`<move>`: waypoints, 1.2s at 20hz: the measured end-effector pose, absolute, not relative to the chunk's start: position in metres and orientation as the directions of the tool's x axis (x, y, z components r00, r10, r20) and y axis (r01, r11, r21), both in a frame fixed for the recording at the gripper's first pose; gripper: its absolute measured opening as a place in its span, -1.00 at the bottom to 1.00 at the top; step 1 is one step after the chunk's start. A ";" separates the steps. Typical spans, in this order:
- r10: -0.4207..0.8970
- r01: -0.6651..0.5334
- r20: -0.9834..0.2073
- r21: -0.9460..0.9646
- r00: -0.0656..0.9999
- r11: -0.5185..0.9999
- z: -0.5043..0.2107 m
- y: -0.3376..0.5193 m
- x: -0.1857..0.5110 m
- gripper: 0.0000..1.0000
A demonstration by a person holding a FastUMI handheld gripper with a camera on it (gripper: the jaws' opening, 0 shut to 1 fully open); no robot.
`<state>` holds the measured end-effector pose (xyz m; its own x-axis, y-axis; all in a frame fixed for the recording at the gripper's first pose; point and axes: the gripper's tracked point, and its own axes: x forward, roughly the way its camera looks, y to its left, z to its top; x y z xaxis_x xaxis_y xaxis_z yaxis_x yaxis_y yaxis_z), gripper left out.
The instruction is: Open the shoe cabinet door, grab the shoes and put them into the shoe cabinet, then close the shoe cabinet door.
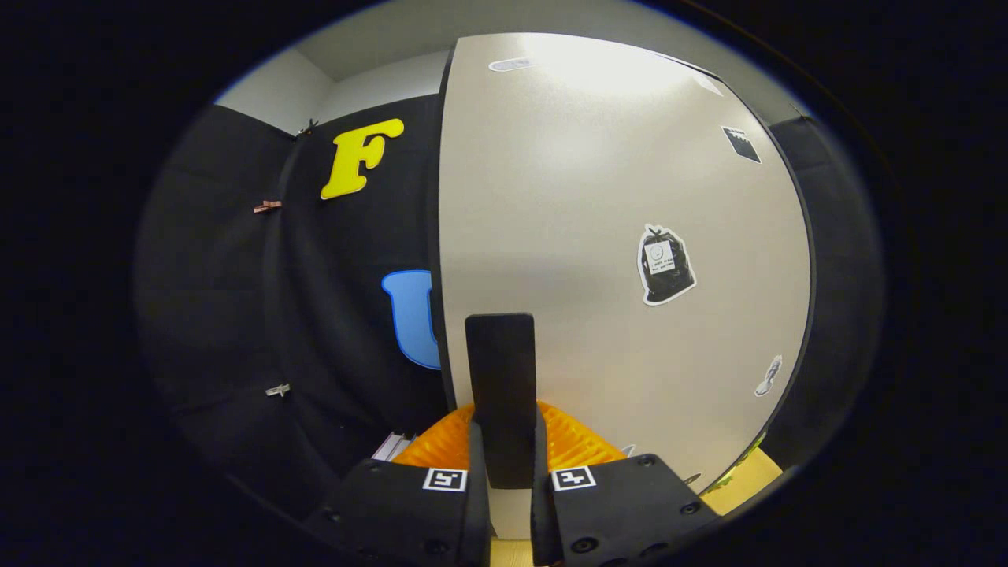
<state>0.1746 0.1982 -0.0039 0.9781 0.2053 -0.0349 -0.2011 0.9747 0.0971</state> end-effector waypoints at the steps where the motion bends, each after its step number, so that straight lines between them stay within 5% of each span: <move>1: 0.220 -0.216 -0.034 0.098 0.975 0.971 -0.001 0.199 0.166 -0.52; 12: 0.352 -0.347 -0.020 0.118 0.936 0.930 0.006 0.179 0.114 -0.52; 24: 0.342 -0.340 -0.009 0.106 0.940 0.935 0.010 0.138 0.080 -0.53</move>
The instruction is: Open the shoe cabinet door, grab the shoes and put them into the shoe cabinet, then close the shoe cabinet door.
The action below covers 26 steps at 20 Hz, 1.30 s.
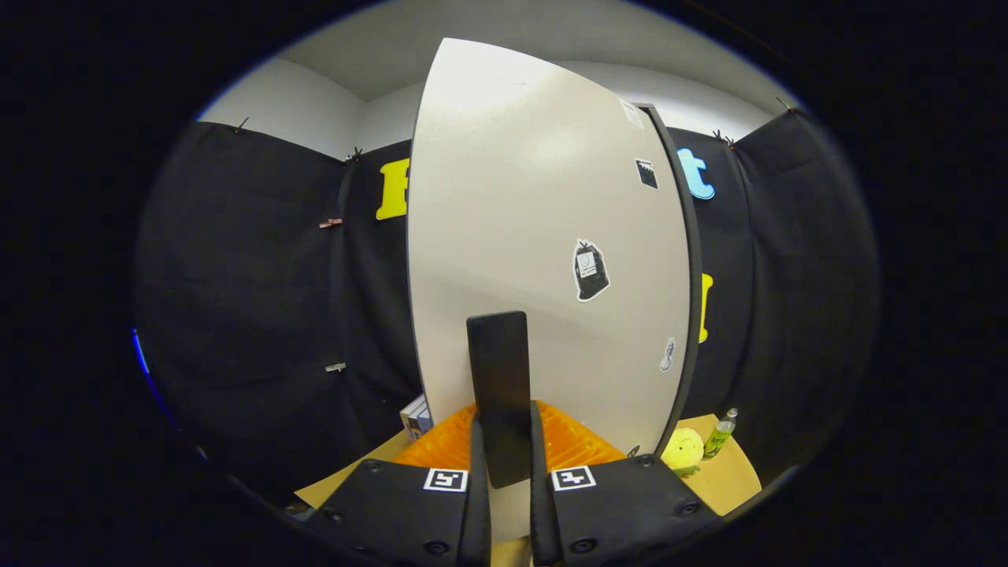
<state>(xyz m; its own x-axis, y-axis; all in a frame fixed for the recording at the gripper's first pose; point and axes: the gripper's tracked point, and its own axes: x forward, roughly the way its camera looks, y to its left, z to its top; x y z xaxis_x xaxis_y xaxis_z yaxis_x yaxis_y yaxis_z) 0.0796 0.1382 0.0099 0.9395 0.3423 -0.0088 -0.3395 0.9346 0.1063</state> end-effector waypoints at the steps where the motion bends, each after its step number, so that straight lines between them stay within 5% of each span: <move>1: 0.336 -0.333 -0.011 0.110 0.942 0.936 0.010 0.134 0.078 -0.53; 18: 0.049 -0.051 0.047 0.039 0.998 0.998 0.013 0.015 0.070 -0.72; 26: 0.090 -0.095 0.060 0.087 0.994 0.992 0.014 -0.014 0.064 -0.75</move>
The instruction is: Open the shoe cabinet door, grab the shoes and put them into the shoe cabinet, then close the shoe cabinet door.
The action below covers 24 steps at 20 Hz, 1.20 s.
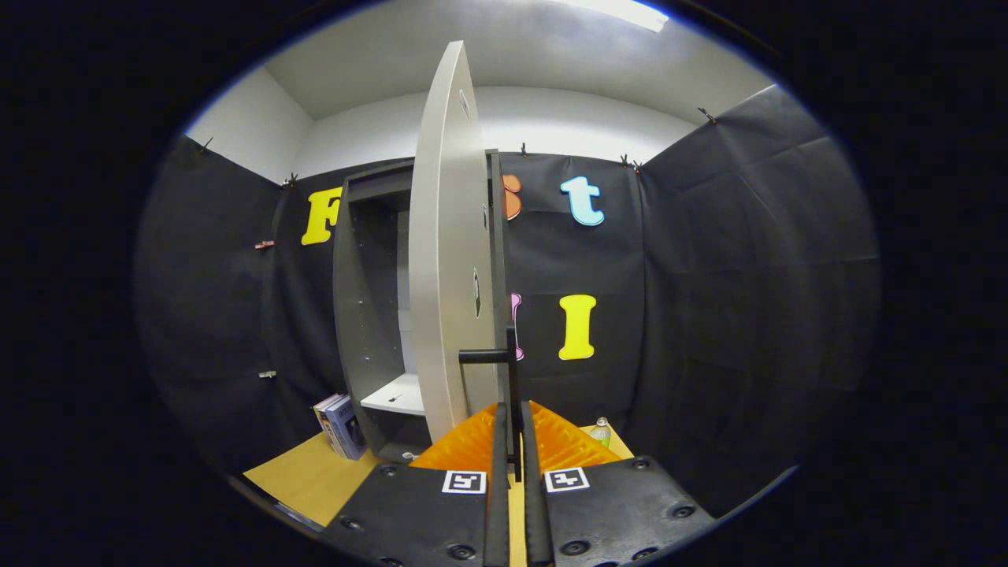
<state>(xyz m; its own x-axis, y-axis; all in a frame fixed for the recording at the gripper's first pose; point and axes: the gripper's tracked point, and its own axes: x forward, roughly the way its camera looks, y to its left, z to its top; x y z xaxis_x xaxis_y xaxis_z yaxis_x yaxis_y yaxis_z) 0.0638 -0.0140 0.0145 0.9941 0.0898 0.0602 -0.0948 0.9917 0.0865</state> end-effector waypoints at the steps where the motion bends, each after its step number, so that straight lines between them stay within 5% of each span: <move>1: 0.072 -0.076 0.055 0.078 0.996 0.994 0.013 -0.018 0.062 -0.73; 8: 0.127 -0.124 -0.004 0.172 0.992 0.977 0.009 -0.004 0.026 -0.68; 10: 0.169 -0.159 -0.042 0.182 0.985 0.970 0.000 0.008 0.012 -0.52; 13: 0.225 -0.200 -0.126 0.184 0.966 0.962 -0.028 0.039 -0.007 0.26; 17: 0.295 -0.258 -0.253 0.169 0.921 0.951 -0.088 0.101 -0.012 0.86; 24: 0.292 -0.237 -0.483 0.173 0.826 0.956 -0.229 0.165 0.023 0.98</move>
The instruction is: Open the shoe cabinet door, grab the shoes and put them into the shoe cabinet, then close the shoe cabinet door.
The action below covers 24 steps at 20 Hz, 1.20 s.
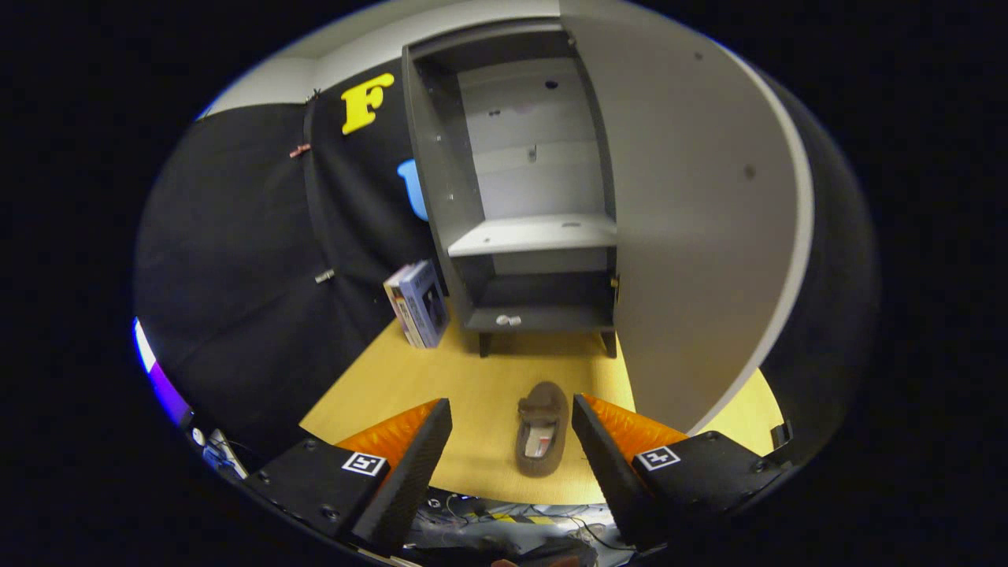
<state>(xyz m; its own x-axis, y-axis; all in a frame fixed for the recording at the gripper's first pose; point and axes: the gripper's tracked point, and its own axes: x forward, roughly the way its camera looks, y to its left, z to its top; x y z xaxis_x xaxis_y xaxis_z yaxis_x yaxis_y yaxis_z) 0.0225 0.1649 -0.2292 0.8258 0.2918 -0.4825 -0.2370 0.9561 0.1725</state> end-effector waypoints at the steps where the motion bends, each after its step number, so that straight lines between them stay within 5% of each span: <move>1: 0.288 -0.232 -0.510 0.173 0.810 0.957 -0.251 0.170 0.029 0.98; 10: 0.230 -0.115 -0.688 0.209 0.688 0.971 -0.419 0.214 0.102 0.95; 13: 0.206 -0.098 -0.718 0.190 0.664 0.977 -0.456 0.221 0.122 0.67; 16: 0.172 -0.057 -0.714 0.183 0.679 0.981 -0.477 0.225 0.147 0.63; 20: 0.065 0.010 -0.695 0.104 0.716 0.994 -0.486 0.207 0.173 0.13; 24: 0.086 0.027 -0.681 0.153 0.727 0.988 -0.482 0.212 0.182 -0.73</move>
